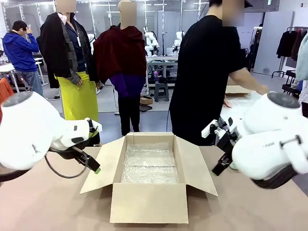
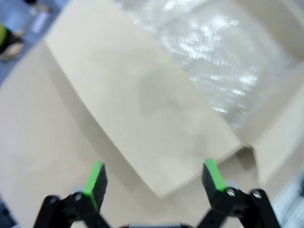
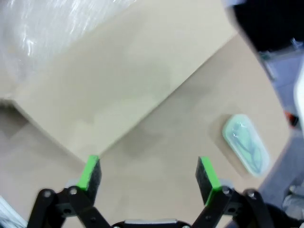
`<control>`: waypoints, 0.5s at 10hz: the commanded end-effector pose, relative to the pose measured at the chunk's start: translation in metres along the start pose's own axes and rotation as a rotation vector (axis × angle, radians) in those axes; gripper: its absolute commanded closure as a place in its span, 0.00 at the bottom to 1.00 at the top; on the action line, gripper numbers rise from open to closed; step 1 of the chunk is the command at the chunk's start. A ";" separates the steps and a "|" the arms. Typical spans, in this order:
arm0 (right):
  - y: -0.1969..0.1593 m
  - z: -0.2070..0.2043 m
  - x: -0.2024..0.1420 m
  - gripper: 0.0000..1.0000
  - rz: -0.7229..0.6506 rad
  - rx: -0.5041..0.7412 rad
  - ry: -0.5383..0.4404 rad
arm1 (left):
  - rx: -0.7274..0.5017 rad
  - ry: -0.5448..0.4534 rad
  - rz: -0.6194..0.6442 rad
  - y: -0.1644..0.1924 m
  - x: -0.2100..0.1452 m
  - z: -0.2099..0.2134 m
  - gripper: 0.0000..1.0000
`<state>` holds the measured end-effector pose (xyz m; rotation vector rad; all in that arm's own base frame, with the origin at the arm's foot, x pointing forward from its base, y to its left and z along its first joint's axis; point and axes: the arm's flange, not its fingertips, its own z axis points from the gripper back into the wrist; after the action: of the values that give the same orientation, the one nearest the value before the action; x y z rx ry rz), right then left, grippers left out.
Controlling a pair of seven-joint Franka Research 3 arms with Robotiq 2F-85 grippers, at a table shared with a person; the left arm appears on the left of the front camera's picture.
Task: Pack the glasses set securely to prepare it for shipping.
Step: Place the Glasses case inside the Package Box.
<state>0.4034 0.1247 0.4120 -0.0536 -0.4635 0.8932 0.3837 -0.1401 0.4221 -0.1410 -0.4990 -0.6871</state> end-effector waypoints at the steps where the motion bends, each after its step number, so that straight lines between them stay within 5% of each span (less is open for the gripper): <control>1: -0.057 0.032 -0.003 0.00 0.261 0.068 0.073 | -0.146 0.041 -0.090 0.023 -0.018 0.072 0.00; 5: -0.119 0.046 -0.020 0.00 0.513 0.119 0.128 | -0.318 -0.168 -0.333 0.029 -0.063 0.150 0.00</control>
<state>0.4528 0.0313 0.4784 -0.1223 -0.3115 1.3608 0.3097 -0.0504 0.5257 -0.3495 -0.5281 -1.0148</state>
